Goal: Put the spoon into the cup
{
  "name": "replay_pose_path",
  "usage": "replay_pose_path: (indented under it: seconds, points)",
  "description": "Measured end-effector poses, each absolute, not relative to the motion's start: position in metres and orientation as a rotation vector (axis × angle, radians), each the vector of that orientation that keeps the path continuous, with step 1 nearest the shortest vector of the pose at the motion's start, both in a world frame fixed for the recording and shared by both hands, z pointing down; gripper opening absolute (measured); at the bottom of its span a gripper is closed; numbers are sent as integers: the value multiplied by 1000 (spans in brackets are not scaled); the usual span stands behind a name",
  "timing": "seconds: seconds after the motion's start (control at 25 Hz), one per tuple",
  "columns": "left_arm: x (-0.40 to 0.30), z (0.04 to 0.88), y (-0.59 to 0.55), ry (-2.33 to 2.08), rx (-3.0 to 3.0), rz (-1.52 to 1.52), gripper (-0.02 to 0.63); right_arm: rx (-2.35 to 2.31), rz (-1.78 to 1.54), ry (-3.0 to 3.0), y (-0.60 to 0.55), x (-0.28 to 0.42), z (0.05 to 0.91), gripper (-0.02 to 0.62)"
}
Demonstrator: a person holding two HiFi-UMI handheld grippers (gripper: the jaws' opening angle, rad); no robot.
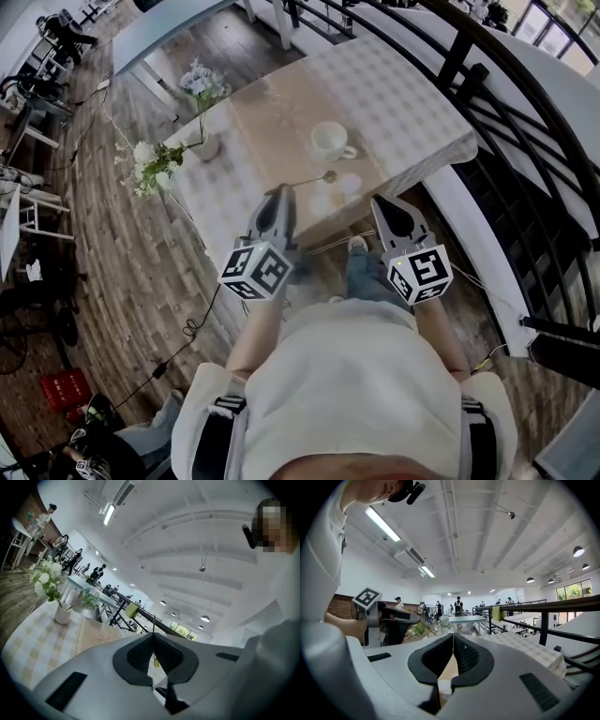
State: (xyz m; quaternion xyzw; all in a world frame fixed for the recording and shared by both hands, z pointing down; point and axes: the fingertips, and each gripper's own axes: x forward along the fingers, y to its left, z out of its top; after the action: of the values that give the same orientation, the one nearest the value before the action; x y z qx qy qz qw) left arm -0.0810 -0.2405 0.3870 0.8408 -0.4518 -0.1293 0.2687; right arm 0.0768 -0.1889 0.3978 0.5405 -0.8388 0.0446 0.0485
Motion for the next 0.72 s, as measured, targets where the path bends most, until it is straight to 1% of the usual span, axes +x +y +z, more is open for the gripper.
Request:
replay_pose_path:
  seconds: [0.72]
  points:
    - [-42,413,-330,-1353,2175,-330,5,1448,115,-2654,-307,112,403,2]
